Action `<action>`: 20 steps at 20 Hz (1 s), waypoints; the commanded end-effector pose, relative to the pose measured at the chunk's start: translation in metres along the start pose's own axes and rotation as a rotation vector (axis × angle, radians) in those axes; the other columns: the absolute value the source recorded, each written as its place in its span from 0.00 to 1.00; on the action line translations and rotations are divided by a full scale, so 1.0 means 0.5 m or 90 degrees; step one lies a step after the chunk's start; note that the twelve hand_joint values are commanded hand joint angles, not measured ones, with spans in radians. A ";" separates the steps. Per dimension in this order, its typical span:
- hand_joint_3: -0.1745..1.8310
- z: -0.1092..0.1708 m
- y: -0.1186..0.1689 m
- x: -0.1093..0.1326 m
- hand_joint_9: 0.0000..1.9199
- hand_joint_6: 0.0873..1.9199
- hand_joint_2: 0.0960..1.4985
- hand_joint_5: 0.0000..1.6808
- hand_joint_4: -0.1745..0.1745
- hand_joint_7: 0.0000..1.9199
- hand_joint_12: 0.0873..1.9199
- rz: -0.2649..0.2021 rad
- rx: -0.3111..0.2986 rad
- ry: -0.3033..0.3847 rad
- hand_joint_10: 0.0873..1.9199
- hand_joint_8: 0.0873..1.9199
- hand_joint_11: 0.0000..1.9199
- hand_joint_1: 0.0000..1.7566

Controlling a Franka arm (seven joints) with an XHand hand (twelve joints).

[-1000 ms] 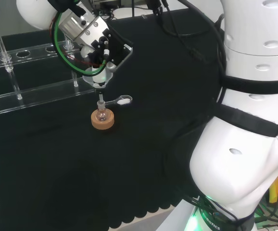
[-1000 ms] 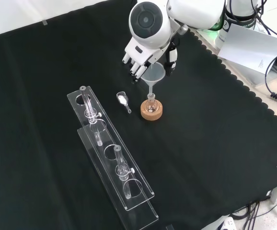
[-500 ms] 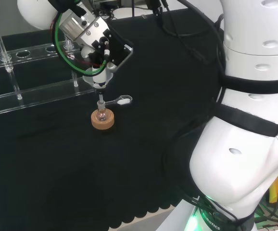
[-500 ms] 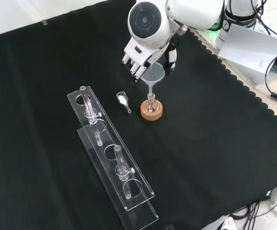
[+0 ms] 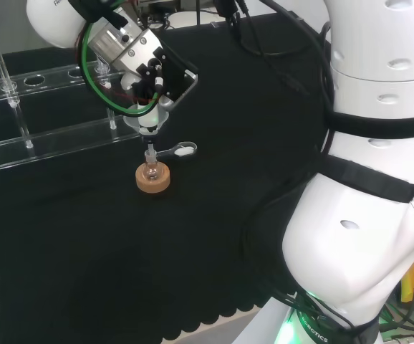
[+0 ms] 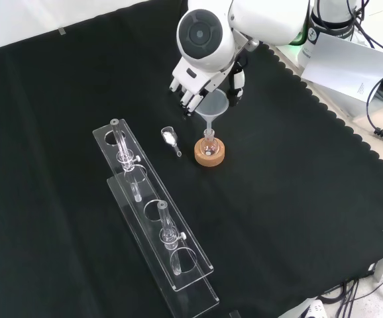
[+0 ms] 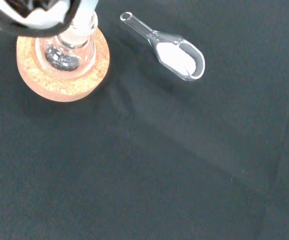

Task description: Place the funnel on the round-bottom flask.

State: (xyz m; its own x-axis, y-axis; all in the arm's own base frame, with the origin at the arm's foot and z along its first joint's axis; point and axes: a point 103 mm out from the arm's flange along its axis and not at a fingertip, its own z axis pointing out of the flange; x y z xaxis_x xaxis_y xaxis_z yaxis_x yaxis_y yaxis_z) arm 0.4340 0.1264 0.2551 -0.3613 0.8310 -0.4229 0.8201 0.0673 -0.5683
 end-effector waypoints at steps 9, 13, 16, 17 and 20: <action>0.41 0.006 0.013 0.005 0.53 0.40 0.43 0.41 0.53 0.40 0.61 0.000 0.001 0.003 0.25 0.40 0.31 0.52; 0.41 0.007 0.014 0.006 0.53 0.40 0.43 0.41 0.53 0.40 0.61 0.000 0.001 0.003 0.25 0.41 0.31 0.52; 0.41 0.006 0.019 0.010 0.53 0.40 0.43 0.41 0.53 0.40 0.61 0.000 0.006 -0.003 0.25 0.41 0.31 0.52; 0.41 0.007 0.020 0.013 0.53 0.40 0.43 0.41 0.53 0.40 0.61 0.000 0.007 -0.003 0.25 0.41 0.31 0.52; 0.41 0.010 0.023 0.017 0.53 0.40 0.43 0.41 0.53 0.40 0.61 -0.002 0.008 -0.002 0.25 0.41 0.31 0.52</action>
State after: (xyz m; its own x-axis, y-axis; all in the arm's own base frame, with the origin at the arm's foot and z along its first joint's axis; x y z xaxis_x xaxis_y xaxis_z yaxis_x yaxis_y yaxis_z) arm 0.4384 0.1299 0.2437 -0.3634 0.8300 -0.4231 0.8146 0.0627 -0.5766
